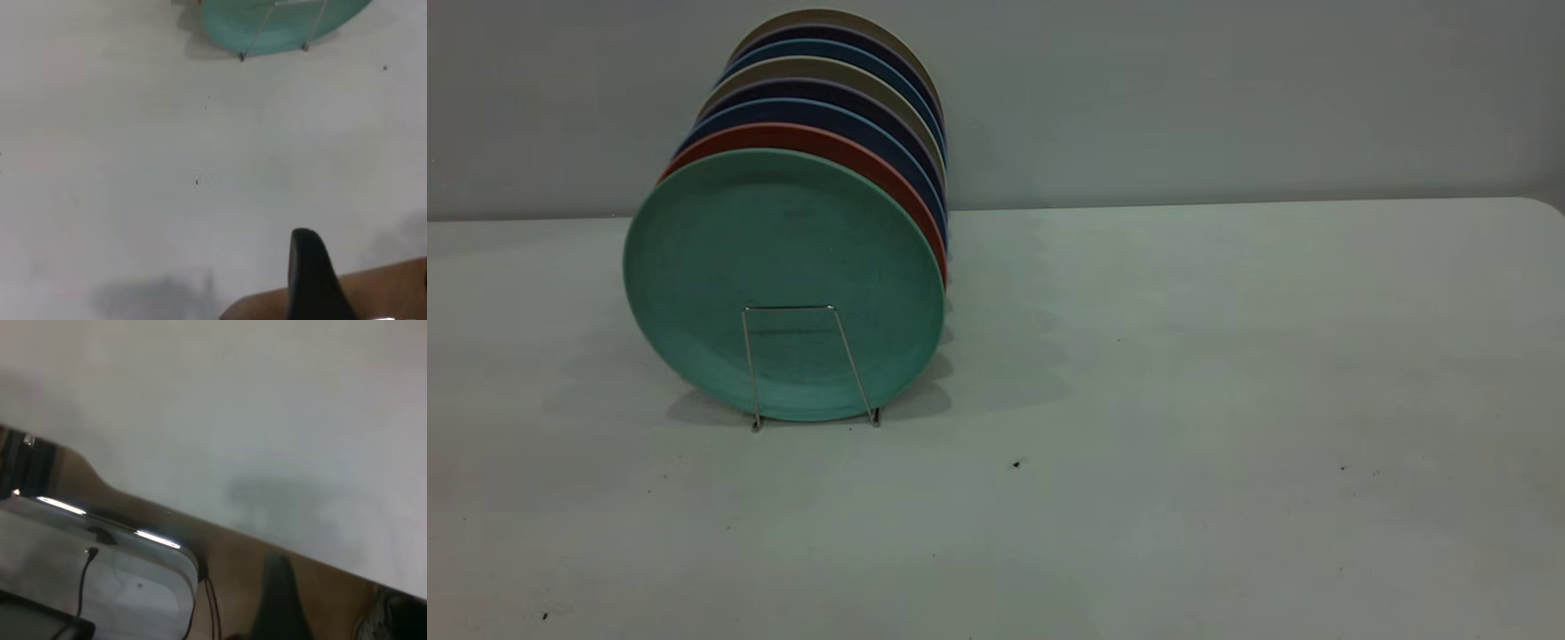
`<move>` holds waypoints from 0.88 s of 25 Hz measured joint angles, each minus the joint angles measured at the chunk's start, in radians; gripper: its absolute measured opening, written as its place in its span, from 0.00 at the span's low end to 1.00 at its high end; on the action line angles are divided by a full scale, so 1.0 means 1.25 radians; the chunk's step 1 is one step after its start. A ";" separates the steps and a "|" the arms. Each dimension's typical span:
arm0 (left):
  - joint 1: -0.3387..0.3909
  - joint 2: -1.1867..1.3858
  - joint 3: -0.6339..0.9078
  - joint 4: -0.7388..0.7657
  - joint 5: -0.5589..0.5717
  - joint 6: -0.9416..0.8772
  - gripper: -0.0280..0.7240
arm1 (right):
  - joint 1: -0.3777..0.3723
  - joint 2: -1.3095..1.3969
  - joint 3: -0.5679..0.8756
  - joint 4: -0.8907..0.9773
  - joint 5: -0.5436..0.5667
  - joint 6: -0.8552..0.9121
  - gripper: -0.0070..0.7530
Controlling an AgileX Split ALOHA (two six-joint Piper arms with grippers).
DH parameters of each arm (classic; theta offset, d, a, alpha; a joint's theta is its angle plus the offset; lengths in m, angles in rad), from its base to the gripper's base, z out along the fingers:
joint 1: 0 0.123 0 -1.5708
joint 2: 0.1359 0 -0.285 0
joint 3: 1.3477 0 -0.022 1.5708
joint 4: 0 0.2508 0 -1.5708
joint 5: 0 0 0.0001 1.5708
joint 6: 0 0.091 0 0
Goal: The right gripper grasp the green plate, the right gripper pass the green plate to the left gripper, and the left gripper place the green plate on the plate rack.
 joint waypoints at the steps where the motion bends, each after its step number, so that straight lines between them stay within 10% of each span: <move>1: 0.000 -0.029 0.012 0.000 0.012 0.002 0.61 | 0.000 -0.028 0.019 0.002 -0.003 -0.002 0.76; 22: 0.000 -0.386 0.087 0.117 0.134 -0.019 0.61 | 0.000 -0.462 0.220 0.002 -0.080 -0.017 0.76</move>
